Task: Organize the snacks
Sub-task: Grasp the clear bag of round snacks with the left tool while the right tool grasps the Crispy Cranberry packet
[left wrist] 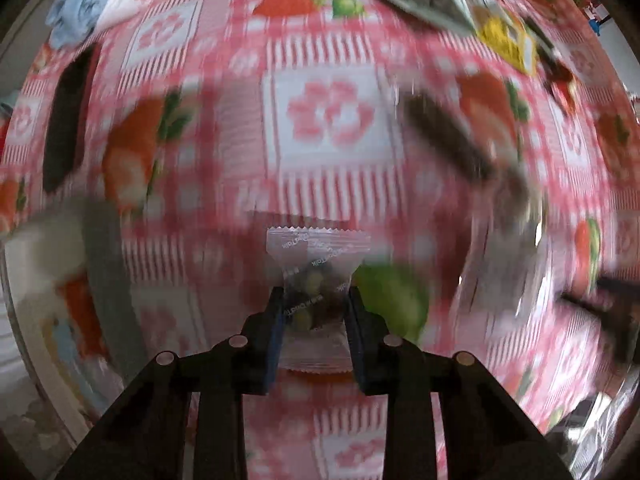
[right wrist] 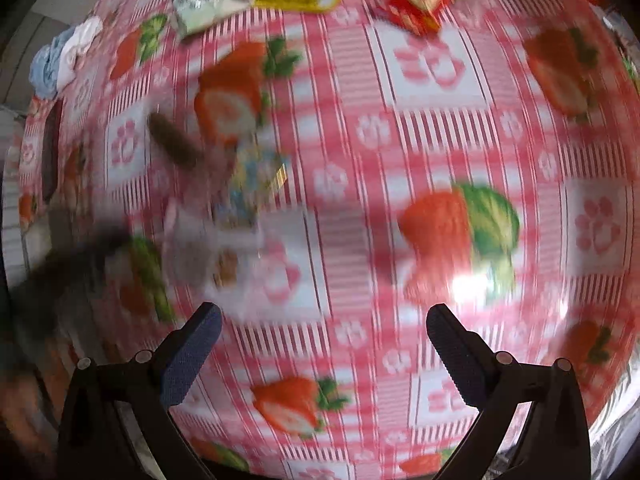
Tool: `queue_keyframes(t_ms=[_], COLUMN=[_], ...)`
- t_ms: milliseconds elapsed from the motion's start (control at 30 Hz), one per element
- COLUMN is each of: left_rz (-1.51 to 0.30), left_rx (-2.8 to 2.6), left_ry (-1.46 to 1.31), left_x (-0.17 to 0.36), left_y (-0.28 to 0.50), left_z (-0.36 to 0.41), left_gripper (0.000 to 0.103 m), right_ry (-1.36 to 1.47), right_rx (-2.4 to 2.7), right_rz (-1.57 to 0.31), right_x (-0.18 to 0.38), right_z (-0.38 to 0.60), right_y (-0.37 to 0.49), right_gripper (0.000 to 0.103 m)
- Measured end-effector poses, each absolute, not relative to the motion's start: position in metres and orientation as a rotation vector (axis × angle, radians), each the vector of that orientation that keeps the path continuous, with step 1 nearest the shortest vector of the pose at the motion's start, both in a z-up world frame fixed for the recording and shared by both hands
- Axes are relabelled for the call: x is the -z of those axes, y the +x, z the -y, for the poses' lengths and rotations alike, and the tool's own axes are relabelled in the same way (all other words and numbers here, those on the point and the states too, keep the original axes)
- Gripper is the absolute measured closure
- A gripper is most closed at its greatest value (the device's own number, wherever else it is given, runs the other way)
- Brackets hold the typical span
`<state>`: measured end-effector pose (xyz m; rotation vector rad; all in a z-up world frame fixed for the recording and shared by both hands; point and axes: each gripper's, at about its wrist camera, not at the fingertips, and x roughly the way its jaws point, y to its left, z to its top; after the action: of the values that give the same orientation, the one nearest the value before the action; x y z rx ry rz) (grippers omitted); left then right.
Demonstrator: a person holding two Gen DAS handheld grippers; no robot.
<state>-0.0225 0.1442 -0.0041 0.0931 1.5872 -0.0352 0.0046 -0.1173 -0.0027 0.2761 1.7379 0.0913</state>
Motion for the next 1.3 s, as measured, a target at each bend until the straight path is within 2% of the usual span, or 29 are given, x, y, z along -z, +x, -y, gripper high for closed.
queue_keyframes(t_ms=[200,367,667,1300], left_rz=[-1.635,-1.643,-1.636,-1.614], left_rx=[0.009,0.013,0.017,0.021], left_ry=[0.081,0.075,0.075,0.074], left_x=[0.007,0.008,0.005,0.000], left_y=[-0.081,-0.101,-0.109,-0.118], left_z=[-0.161,-0.170,-0.175,-0.183], left_gripper=[0.071,0.071,0.071,0.071], right_ry=[0.197,0.158,0.187,-0.065], right_rx=[-0.068,-0.141,-0.146,-0.194], right_rz=[-1.734,-1.811,-1.838,-1.832], right_x=[0.019,0.020,0.009,0.010], right_z=[0.103,0.087,0.092,-0.054], right_y=[0.028,-0.014,-0.070,-0.065], right_gripper=[0.000,0.000,0.000,0.000])
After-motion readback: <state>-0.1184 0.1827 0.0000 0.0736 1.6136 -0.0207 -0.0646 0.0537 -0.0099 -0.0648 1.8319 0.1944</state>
